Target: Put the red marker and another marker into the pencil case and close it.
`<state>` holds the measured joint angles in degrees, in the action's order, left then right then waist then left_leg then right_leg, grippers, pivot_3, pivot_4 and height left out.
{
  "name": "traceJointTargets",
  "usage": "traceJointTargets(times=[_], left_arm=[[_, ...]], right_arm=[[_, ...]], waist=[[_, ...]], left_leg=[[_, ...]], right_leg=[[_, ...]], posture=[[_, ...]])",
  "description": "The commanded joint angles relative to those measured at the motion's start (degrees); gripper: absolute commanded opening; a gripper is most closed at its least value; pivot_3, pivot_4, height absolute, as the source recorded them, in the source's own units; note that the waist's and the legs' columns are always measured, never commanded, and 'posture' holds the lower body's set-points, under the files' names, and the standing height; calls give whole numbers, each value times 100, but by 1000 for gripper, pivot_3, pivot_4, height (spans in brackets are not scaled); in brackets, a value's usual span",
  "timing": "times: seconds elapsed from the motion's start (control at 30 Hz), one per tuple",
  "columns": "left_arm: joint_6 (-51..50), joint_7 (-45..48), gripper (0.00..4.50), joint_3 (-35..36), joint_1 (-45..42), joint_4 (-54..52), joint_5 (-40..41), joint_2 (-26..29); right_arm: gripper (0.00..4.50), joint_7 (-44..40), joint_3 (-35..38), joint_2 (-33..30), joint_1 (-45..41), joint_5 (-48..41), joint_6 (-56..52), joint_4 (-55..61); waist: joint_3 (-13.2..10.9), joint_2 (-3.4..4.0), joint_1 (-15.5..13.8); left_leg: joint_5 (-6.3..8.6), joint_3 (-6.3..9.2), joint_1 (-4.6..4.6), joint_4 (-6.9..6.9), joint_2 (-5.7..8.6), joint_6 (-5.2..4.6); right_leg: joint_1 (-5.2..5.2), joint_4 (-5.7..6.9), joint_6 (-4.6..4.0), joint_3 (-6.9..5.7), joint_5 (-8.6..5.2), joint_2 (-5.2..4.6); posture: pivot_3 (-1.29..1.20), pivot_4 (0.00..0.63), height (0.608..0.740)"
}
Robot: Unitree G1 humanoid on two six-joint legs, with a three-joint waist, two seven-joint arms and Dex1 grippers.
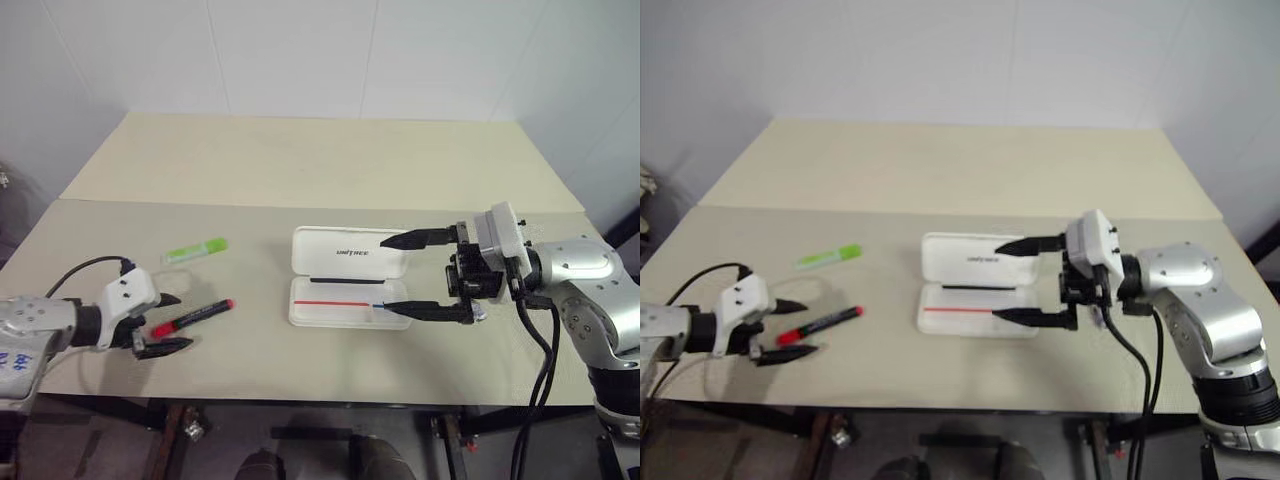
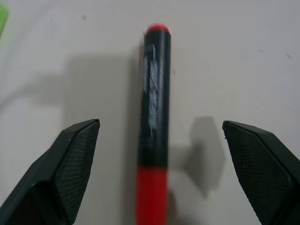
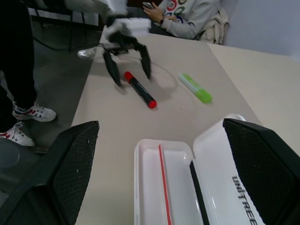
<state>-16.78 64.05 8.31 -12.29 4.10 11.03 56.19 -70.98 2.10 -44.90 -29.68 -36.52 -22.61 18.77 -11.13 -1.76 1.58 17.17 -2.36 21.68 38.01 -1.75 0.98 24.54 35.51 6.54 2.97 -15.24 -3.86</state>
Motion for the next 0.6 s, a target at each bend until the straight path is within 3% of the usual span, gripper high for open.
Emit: traceJointTargets(times=[0.03,0.33,0.47,0.6], left_arm=[[206,-69,4464,-164,-248,257,-110,-76],[45,-104,4464,-477,-222,438,-184,-215],[-104,-300,3618,-488,-223,494,-298,-205],[-23,-378,2398,-474,-296,659,-374,-121]], right_arm=[[4500,-33,-14,20,40,-91,21,262],[4500,20,48,-15,8,-79,30,233],[4500,55,79,-16,-12,-77,39,212],[4500,43,80,-27,1,-54,68,175]], waist=[[0,0,18],[0,0,8],[1,1,7],[1,0,9]], left_leg=[[1,-2,0,0,0,2],[3,-9,-5,1,-8,3],[3,-7,-14,1,-6,3],[2,-9,-38,1,-8,2]], right_leg=[[1,0,0,2,0,5],[0,5,-3,3,-2,17],[-2,8,-3,11,-2,14],[-20,16,-10,9,-2,18]], posture=[[0,150,740],[0,150,740],[0,150,740],[0,150,740]])
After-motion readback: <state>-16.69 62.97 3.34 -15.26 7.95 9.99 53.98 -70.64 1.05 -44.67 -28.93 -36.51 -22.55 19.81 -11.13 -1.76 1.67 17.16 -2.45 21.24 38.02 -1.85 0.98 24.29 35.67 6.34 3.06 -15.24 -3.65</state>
